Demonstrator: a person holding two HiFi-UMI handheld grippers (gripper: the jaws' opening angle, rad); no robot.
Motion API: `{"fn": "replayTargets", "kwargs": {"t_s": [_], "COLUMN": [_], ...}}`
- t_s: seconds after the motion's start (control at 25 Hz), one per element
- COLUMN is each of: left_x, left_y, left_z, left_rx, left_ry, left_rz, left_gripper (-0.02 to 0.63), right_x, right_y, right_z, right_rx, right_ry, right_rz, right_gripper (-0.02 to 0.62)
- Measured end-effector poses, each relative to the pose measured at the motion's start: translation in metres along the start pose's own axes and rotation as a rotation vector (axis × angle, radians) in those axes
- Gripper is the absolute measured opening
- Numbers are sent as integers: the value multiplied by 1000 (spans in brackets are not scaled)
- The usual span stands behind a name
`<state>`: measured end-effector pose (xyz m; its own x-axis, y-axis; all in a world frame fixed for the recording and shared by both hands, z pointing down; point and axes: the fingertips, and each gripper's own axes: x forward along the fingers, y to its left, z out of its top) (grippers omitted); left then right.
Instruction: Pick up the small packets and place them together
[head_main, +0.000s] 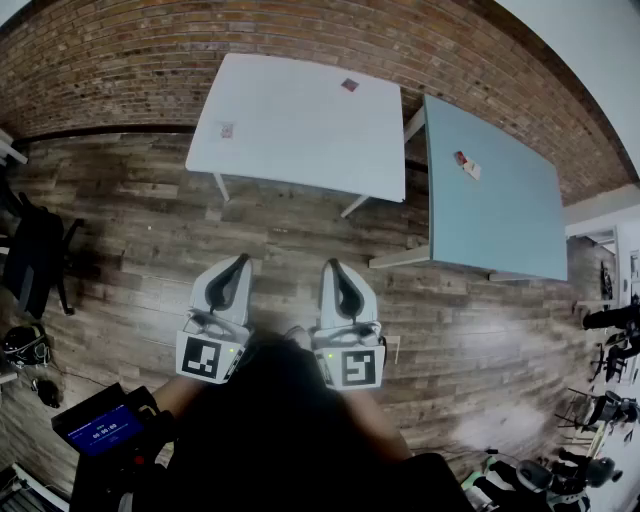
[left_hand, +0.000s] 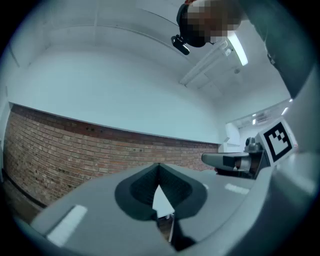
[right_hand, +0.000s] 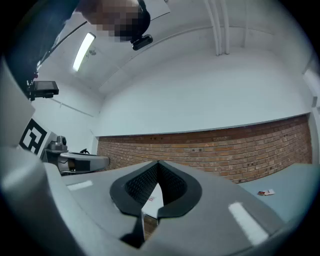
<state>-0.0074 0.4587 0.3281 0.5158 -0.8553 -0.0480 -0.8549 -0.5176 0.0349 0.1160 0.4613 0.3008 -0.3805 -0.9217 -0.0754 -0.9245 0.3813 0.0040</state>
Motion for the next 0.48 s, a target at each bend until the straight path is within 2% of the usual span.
{"fn": "replayTargets", "kwargs": {"t_s": [0.24,0.48], "left_x": [3,0], "left_y": [10,-11], "left_z": [5,4], "left_rx": [-10,20], "left_ry": [-4,13], "left_rz": [7,52], "left_gripper": [0,0], "right_x": [1,-22], "right_y": [-11,-40], "right_z": [-12,-15], "right_rx": [29,71], "right_ry": [58,54], "right_rz": [2,11], "right_gripper": [2,2]}}
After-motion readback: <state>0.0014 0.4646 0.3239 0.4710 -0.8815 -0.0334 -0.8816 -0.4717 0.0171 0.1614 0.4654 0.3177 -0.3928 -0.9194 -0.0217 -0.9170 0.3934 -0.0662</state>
